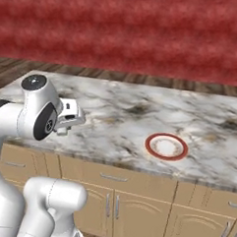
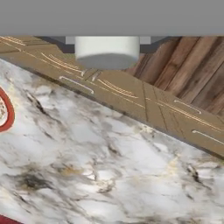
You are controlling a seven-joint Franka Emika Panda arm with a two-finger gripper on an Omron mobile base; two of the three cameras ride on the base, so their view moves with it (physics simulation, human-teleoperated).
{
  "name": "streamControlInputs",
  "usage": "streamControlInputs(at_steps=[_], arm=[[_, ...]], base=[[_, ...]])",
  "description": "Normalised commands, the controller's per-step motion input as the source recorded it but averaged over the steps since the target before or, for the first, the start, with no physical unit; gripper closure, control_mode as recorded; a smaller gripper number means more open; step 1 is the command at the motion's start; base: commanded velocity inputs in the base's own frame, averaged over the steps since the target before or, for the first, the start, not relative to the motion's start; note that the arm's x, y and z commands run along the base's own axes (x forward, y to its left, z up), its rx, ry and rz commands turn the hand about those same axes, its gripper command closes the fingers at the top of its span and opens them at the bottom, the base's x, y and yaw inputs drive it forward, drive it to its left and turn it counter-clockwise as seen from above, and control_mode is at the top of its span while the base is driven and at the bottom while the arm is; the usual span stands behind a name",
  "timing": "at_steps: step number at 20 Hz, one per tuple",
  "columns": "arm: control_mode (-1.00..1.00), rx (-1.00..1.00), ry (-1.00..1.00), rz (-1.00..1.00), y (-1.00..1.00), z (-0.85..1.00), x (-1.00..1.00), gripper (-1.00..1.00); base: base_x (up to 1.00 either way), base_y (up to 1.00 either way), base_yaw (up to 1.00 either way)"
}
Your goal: Pick up the marshmallow and place it in the cup of hot chocolate on the dining counter.
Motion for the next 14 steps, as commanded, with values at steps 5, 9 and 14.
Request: streamControlInputs(at_steps=[5,9,14], arm=[[1.00,0.00,0.00,0.00,0.00,0.00,0.00,1.00],[1.00,0.00,0.00,0.00,0.00,0.00,0.00,1.00],[1.00,0.00,0.00,0.00,0.00,0.00,0.00,1.00]], base=[[-0.39,1.00,-0.05],[-0.23,1.00,-0.04],[-0.02,1.00,-0.06]])
